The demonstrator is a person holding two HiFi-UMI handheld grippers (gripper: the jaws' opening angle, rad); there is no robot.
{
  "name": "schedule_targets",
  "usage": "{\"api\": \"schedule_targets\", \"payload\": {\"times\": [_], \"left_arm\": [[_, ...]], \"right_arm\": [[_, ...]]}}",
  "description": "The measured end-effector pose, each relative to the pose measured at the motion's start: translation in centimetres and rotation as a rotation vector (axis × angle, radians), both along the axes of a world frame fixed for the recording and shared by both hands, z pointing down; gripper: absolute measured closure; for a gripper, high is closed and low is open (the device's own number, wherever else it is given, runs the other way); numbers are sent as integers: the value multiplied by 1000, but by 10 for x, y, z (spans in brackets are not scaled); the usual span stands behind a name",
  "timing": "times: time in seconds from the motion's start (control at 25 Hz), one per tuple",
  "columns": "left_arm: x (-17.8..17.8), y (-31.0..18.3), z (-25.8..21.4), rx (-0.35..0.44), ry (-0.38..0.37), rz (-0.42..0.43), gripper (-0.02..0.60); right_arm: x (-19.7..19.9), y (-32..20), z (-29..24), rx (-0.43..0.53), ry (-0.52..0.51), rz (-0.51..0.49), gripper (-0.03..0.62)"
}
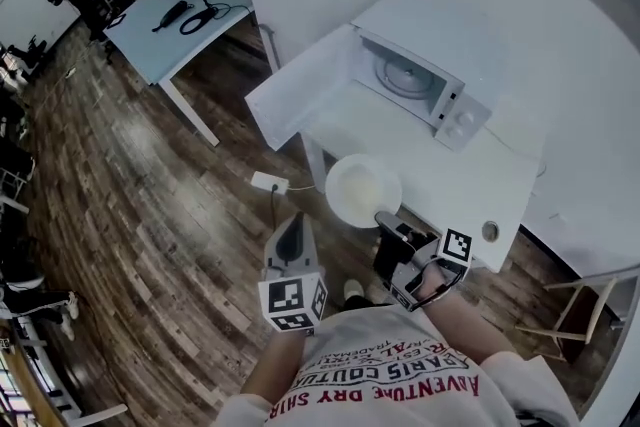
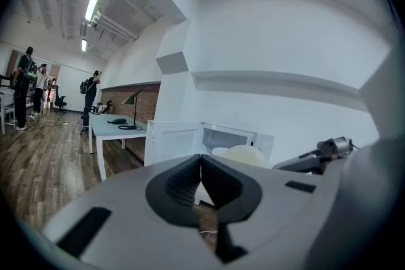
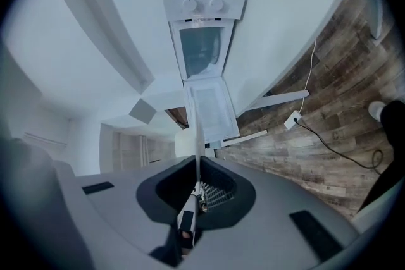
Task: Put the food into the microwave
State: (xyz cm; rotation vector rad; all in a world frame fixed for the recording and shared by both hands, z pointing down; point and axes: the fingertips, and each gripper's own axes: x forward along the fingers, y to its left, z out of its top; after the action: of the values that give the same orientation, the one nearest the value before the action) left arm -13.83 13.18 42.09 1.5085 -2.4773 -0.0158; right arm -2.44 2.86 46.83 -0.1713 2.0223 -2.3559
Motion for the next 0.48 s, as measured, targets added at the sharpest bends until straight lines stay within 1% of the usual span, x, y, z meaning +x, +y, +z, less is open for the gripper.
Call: {"api": "schedule_targets", "payload": {"times": [0.12, 0.32, 0.48], "left_arm": [[-16, -33, -5, 16, -12, -4, 575], [-34, -71, -3, 17, 12, 11, 575], [-46, -108, -3, 21, 12, 58, 575]], "right_arm": [[-16, -35, -1, 9, 1, -1, 571], [-28, -71, -3, 22, 23, 36, 571], [-29, -100, -1, 19, 20, 91, 571]]}}
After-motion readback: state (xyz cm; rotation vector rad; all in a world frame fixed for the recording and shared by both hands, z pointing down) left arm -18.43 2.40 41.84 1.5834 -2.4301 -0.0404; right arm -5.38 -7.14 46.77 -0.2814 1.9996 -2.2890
